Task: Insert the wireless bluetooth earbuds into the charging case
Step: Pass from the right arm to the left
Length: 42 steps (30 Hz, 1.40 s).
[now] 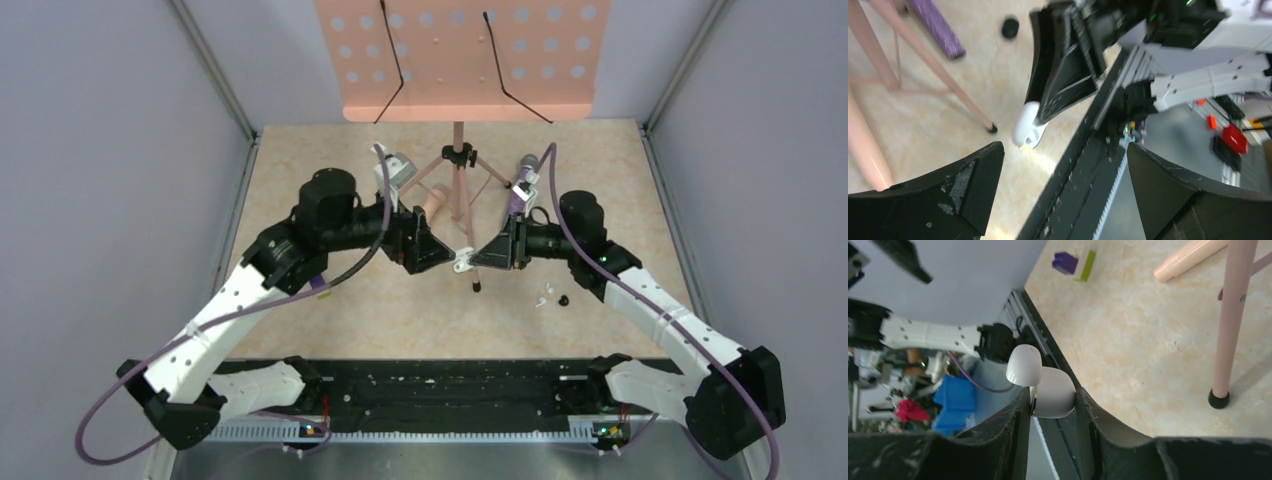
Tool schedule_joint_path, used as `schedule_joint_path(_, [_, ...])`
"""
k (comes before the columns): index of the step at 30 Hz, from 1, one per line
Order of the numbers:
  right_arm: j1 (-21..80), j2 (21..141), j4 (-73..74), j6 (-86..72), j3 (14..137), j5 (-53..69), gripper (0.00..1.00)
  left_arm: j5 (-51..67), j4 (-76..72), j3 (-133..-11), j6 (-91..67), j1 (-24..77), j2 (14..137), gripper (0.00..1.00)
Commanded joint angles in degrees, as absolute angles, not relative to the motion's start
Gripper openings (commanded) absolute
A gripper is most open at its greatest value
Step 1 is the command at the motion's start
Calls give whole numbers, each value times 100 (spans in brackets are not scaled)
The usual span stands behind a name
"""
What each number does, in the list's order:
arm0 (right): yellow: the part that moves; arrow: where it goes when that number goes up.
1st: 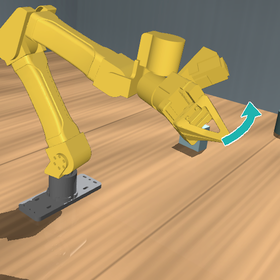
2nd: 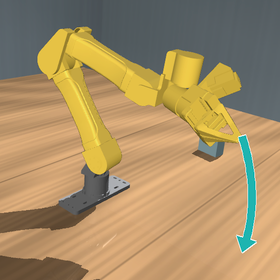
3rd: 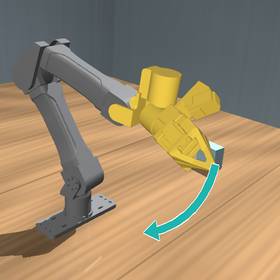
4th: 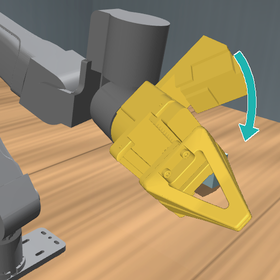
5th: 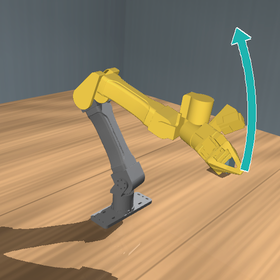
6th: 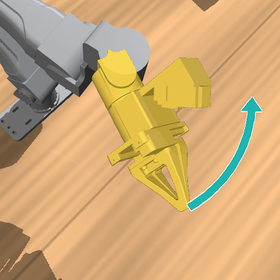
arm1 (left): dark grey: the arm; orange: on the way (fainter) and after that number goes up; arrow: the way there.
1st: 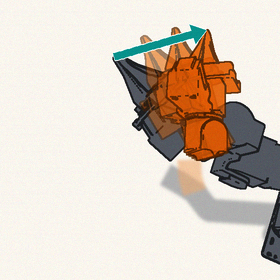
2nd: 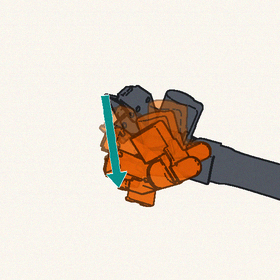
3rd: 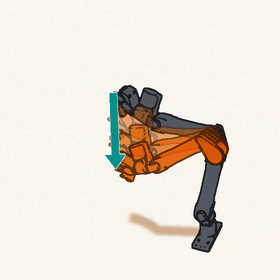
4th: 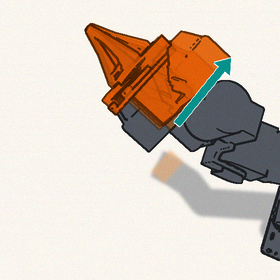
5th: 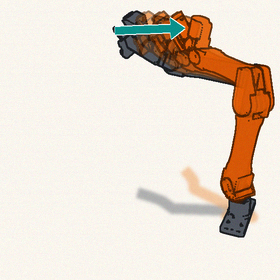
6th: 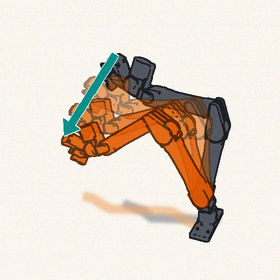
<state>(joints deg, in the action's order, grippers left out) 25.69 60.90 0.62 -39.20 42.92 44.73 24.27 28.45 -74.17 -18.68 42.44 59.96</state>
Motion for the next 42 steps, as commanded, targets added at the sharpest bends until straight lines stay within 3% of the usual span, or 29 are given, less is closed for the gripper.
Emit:
schedule_joint_path(1, [2550, 6237, 1344, -2083, 4796, 5125, 0, 3884, 3453, -7431, -1964, 3656, 6379, 96])
schedule_joint_path(10, [2552, 6464, 1907, -1093, 4986, 5926, 0, 4625, 3400, -6982, -1186, 3421, 6582, 96])
schedule_joint_path(16, [2552, 6307, 1923, -974, 4731, 6069, 0, 5109, 1676, -5811, -1731, 3452, 6401, 88])
schedule_joint_path(21, [2550, 6227, 1914, -992, 4642, 6252, 0, 5798, 2005, -6062, -1776, 3456, 6976, 87])
schedule_joint_path(29, [2570, 6246, 1831, -1027, 4641, 6398, 0, 5945, 1270, -5902, -2183, 3724, 7238, 86])
schedule_joint_path(39, [2699, 6322, 1771, -1020, 4676, 6467, 0, 5922, 976, -6020, -2296, 3867, 7686, 77])
schedule_joint_path(42, [2715, 6326, 1766, -1031, 4676, 6465, 0, 6104, 744, -5993, -2479, 3879, 7748, 70])
